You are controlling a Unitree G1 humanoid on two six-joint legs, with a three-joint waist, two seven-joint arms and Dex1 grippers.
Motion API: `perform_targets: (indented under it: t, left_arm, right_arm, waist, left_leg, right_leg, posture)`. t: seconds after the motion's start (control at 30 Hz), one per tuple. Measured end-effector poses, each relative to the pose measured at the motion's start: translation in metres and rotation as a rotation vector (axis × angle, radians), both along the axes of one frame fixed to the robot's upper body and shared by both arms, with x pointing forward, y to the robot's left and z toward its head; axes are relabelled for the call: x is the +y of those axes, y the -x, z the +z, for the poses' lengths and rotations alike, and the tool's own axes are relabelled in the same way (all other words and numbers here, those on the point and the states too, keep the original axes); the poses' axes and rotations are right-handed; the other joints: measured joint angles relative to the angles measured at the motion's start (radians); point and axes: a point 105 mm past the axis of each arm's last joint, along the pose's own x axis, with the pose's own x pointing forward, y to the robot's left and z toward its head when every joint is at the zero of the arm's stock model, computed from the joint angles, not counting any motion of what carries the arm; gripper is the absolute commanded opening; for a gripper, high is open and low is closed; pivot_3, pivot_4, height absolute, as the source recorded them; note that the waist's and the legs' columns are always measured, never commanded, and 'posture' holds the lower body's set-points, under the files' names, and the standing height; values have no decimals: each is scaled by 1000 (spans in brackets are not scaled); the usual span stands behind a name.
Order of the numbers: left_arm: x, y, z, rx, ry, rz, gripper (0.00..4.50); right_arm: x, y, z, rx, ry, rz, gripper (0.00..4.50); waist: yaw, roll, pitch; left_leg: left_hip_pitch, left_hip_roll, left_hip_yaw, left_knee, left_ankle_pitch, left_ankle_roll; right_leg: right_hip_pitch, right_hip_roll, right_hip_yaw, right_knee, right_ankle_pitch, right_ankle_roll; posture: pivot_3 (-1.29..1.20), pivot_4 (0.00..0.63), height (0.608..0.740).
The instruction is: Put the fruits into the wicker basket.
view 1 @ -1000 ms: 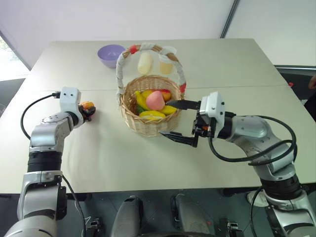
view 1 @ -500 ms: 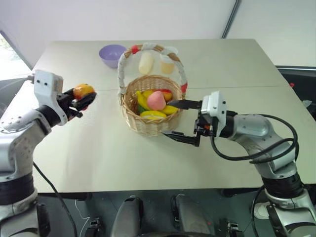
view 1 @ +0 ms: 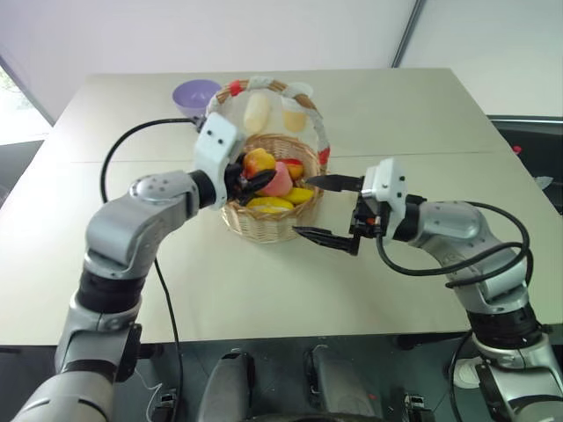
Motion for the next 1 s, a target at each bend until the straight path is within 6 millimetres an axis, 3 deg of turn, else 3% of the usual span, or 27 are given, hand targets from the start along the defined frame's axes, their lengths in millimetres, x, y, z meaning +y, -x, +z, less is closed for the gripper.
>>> perform_targets:
  t: [0.07, 0.1, 0.13, 0.2, 0.23, 0.33, 0.4, 0.6, 0.8, 1.0]
  left_arm:
    - [-2, -5, -3, 0, -22, -10, 2286]
    - [-3, -6, -4, 2, -22, -16, 3013]
    - [-4, -8, -6, 11, -16, -23, 3315]
    - [-5, -9, -8, 20, -7, -38, 4350]
    - [-5, -9, -8, 19, -5, -41, 4433]
    - [-10, 2, 4, -54, 25, -136, 4433]
    - [-10, 22, 14, -139, 61, -239, 4433]
    - [8, 69, -3, -54, 158, -409, 4433]
    - [8, 85, 2, -62, 138, -455, 4433]
    - [10, 85, -1, -60, 128, -410, 4433]
  right_arm:
    - [-1, 2, -1, 0, -5, -15, 4500]
    - [-2, 2, -2, 3, -7, -25, 4500]
    - [-4, 1, -4, 8, -11, -41, 4500]
    - [-13, -2, -7, 20, -25, -94, 4500]
    - [-16, -3, -7, 22, -30, -114, 4500]
    - [-38, -11, -7, 29, -56, -229, 4500]
    - [-64, -26, -12, 40, -47, -384, 4500]
    - [-122, -64, -41, 162, -48, -740, 4500]
    - [-132, -91, -62, 251, -67, -908, 4500]
    - [-130, -97, -73, 322, -82, -937, 4500]
  waist:
    - [2, 0, 0]
    - [2, 0, 0]
    - [2, 0, 0]
    - [3, 0, 0]
    - [3, 0, 0]
    - [3, 0, 0]
    - [-2, 0, 0]
    - [-3, 1, 0]
    - [0, 1, 0]
    - [0, 1, 0]
  left_leg:
    - [0, 0, 0, 0, 0, 0]
    - [0, 0, 0, 0, 0, 0]
    - [0, 0, 0, 0, 0, 0]
    - [-1, 0, 0, 0, 0, 0]
    - [-1, 0, 0, 0, 0, 0]
    - [-1, 0, 0, 0, 0, 0]
    - [0, 1, 2, 0, 0, 0]
    - [1, 2, 3, 0, 0, -1]
    - [1, 1, 3, 0, 0, -1]
    - [0, 1, 2, 0, 0, 0]
  right_leg:
    - [0, 0, 0, 0, 0, 0]
    - [0, 0, 0, 0, 0, 0]
    - [0, 0, 0, 0, 0, 0]
    - [0, -1, 0, 0, 0, 0]
    - [0, -1, 0, 0, 0, 0]
    - [0, -1, 0, 0, 0, 0]
    - [0, -1, 2, -1, 0, 0]
    - [0, 0, 2, 1, 0, 0]
    - [0, 0, 2, 0, 0, 0]
    - [0, 0, 2, 0, 0, 0]
  posture:
    - [0, 150, 740]
    - [0, 150, 740]
    - [0, 150, 740]
    - [0, 150, 740]
    - [0, 150, 740]
    - [0, 150, 740]
    - [0, 150, 740]
    - [0, 150, 740]
    - [0, 150, 740]
    - [0, 150, 740]
